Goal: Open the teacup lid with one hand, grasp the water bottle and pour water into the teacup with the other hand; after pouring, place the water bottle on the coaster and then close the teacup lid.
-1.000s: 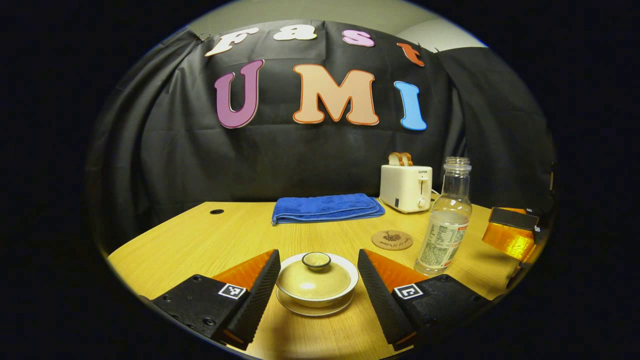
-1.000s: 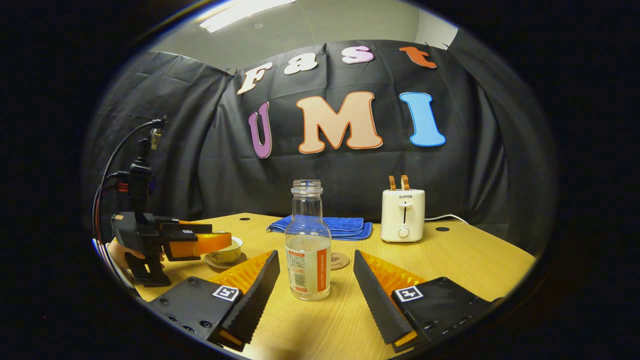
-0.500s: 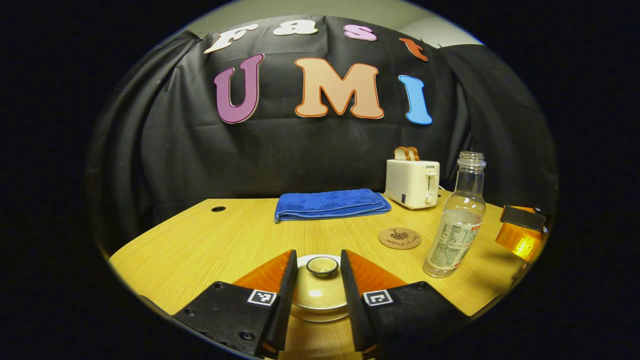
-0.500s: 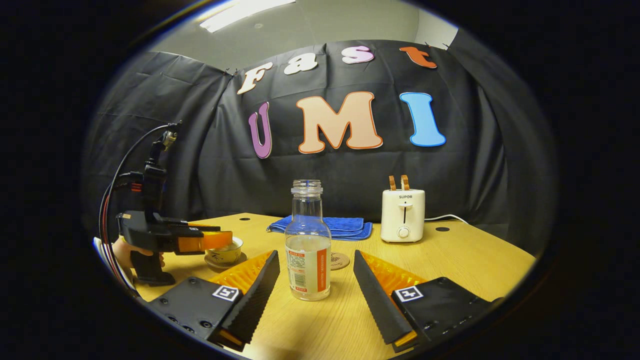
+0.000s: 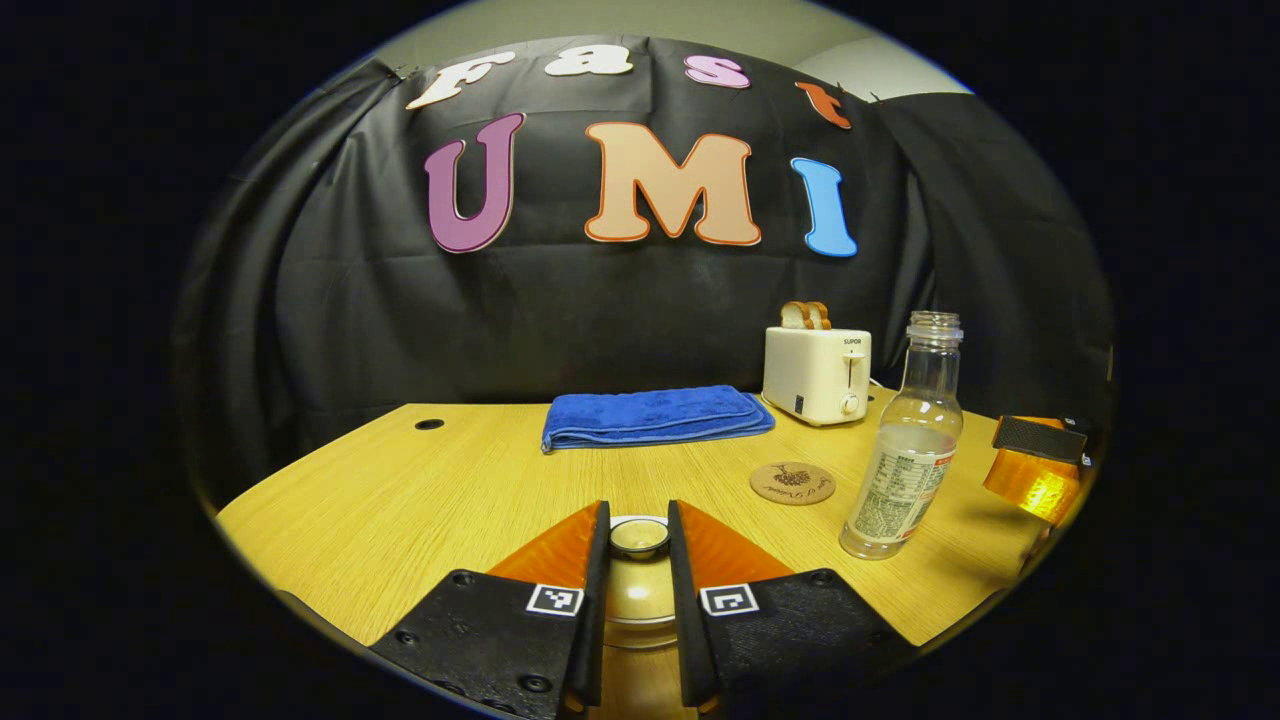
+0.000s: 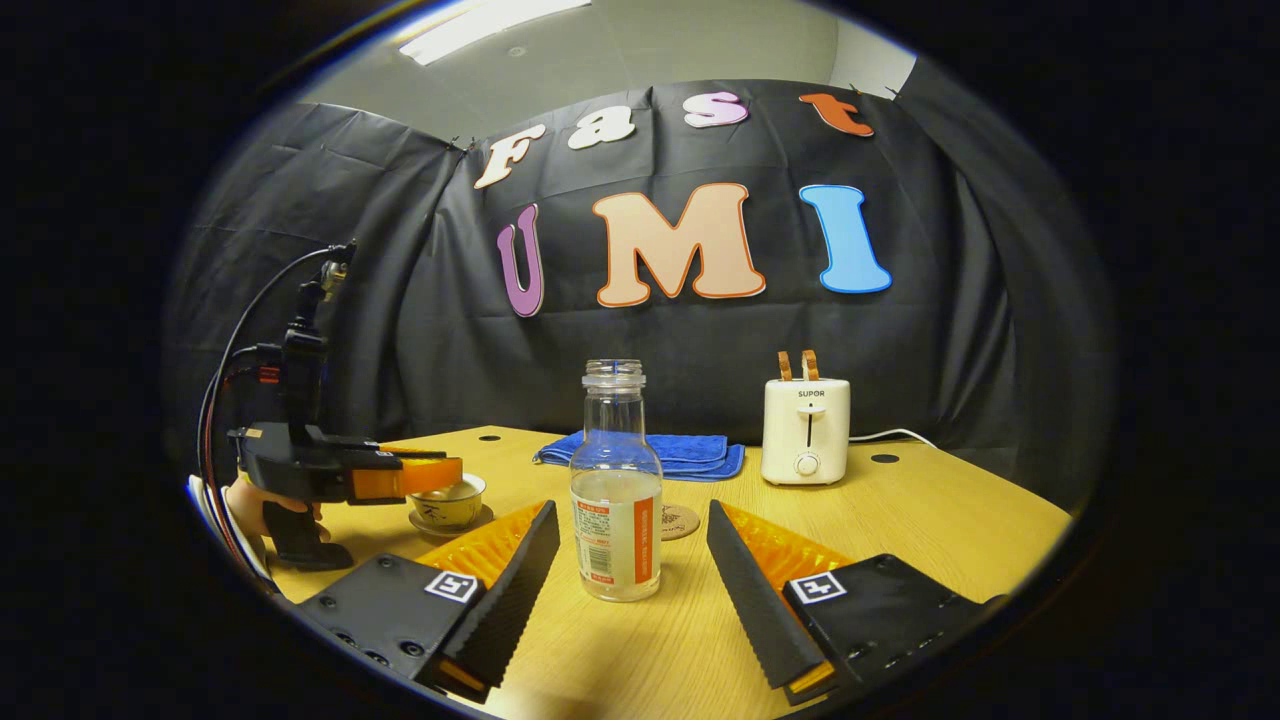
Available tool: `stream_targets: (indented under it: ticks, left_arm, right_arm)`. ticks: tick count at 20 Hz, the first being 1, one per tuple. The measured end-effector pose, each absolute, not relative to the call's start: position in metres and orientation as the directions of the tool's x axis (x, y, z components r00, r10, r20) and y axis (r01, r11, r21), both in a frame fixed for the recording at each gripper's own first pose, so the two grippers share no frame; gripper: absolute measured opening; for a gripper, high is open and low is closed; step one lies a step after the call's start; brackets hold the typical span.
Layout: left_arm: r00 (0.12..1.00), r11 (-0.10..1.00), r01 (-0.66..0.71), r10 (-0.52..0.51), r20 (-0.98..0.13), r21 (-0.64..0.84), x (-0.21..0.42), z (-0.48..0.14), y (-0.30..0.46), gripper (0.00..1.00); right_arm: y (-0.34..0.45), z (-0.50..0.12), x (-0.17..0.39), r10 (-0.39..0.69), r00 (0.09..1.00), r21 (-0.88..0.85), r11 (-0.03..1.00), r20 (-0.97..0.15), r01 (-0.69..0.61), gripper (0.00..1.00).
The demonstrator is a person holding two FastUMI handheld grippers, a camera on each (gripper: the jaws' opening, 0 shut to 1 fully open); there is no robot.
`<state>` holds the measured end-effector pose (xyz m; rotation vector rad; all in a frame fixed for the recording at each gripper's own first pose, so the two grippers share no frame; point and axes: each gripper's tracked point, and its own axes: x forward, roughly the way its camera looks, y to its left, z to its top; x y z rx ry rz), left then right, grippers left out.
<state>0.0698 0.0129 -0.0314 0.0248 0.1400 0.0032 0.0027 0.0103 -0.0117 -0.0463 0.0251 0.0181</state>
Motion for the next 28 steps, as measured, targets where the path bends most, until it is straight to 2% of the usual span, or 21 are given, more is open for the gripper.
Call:
stream_targets:
  ticks: [1, 3, 6, 7, 9, 11, 12, 24, 25, 26, 28]
  left_arm:
    - [0.990, 1.000, -0.003, 0.006, -0.138, 0.024, 0.070, -0.032, 0.013, 0.28]
    - [0.991, 1.000, -0.006, 0.009, -0.136, 0.025, 0.068, -0.031, 0.015, 0.28]
    - [0.991, 0.999, -0.016, 0.020, -0.132, 0.027, 0.065, -0.030, 0.020, 0.28]
    - [0.991, 0.999, -0.023, 0.026, -0.131, 0.030, 0.062, -0.030, 0.023, 0.28]
    - [0.992, 0.999, -0.039, 0.042, -0.122, 0.027, 0.057, -0.029, 0.033, 0.29]
    - [0.992, 0.998, -0.060, 0.062, -0.111, 0.028, 0.051, -0.027, 0.044, 0.29]
    - [0.992, 0.997, -0.070, 0.073, -0.106, 0.027, 0.048, -0.025, 0.051, 0.28]
    - [0.984, 0.985, -0.168, 0.170, -0.061, 0.028, 0.021, -0.019, 0.111, 0.28]
    - [0.983, 0.984, -0.174, 0.175, -0.053, 0.032, 0.019, -0.017, 0.115, 0.28]
    - [0.983, 0.983, -0.179, 0.180, -0.042, 0.028, 0.016, -0.015, 0.118, 0.28]
    - [0.981, 0.981, -0.194, 0.194, -0.023, 0.033, 0.012, -0.013, 0.123, 0.28]
  right_arm:
    - [0.010, -0.012, 0.003, 0.018, 1.000, -0.046, 0.999, -0.025, -0.019, 0.92]
    - [0.010, -0.013, 0.003, 0.018, 1.000, -0.046, 0.999, -0.025, -0.019, 0.96]
    - [0.010, -0.012, 0.003, 0.019, 0.999, -0.046, 0.999, -0.026, -0.020, 0.96]
    - [0.011, -0.013, 0.004, 0.022, 0.999, -0.047, 0.999, -0.027, -0.023, 0.92]
    - [0.012, -0.013, 0.004, 0.029, 0.999, -0.046, 0.999, -0.028, -0.030, 0.96]
    - [0.014, -0.013, 0.007, 0.035, 0.999, -0.045, 0.998, -0.030, -0.037, 0.92]
    - [0.014, -0.014, 0.010, 0.036, 0.999, -0.044, 0.998, -0.036, -0.037, 0.96]
    - [0.022, -0.040, 0.049, 0.038, 0.983, -0.052, 0.997, -0.181, -0.048, 0.92]
    - [0.023, -0.044, 0.051, 0.036, 0.980, -0.055, 0.997, -0.198, -0.048, 0.99]
    - [0.023, -0.048, 0.055, 0.033, 0.976, -0.057, 0.997, -0.217, -0.046, 0.96]
    - [0.022, -0.053, 0.059, 0.024, 0.968, -0.057, 0.998, -0.249, -0.040, 0.96]
